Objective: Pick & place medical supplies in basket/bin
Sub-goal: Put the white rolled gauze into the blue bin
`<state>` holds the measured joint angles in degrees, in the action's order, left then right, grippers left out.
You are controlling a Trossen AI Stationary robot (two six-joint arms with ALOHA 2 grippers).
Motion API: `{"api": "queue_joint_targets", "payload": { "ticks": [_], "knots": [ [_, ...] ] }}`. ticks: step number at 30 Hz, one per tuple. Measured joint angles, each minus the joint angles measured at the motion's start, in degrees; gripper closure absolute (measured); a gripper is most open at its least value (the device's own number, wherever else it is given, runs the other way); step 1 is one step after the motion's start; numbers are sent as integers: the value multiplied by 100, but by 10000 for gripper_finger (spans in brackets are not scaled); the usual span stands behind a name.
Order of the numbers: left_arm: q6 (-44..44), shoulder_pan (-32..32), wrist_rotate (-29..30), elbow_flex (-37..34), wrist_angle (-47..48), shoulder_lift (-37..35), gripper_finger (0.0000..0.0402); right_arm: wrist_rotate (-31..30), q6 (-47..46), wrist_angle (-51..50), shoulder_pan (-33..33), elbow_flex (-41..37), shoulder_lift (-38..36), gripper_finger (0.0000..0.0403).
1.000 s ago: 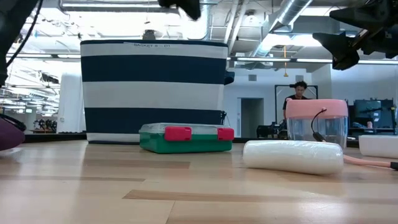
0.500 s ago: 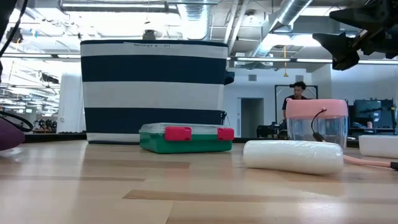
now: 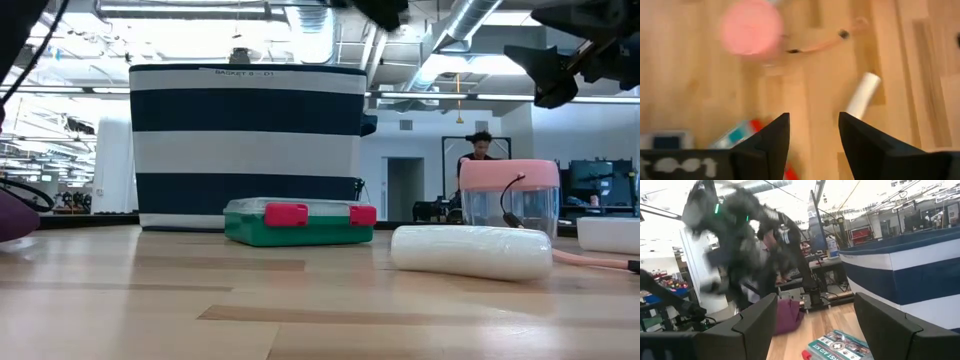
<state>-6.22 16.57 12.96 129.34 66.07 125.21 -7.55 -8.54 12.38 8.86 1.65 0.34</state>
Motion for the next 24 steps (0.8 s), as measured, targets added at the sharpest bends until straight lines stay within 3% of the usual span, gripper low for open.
{"api": "queue_joint_targets", "payload": {
  "ticks": [9, 20, 24],
  "knots": [
    [176, 32, -1311, 18, -950, 1060, 239, 0, -2, 33, 1, 0, 1, 143],
    [130, 167, -1233, -17, -1103, 1419, 239, 1, -4, 40, 1, 0, -3, 143],
    [61, 201, -1607, -24, -1089, 1509, 239, 2, -4, 49, 2, 0, 2, 143]
  ]
}}
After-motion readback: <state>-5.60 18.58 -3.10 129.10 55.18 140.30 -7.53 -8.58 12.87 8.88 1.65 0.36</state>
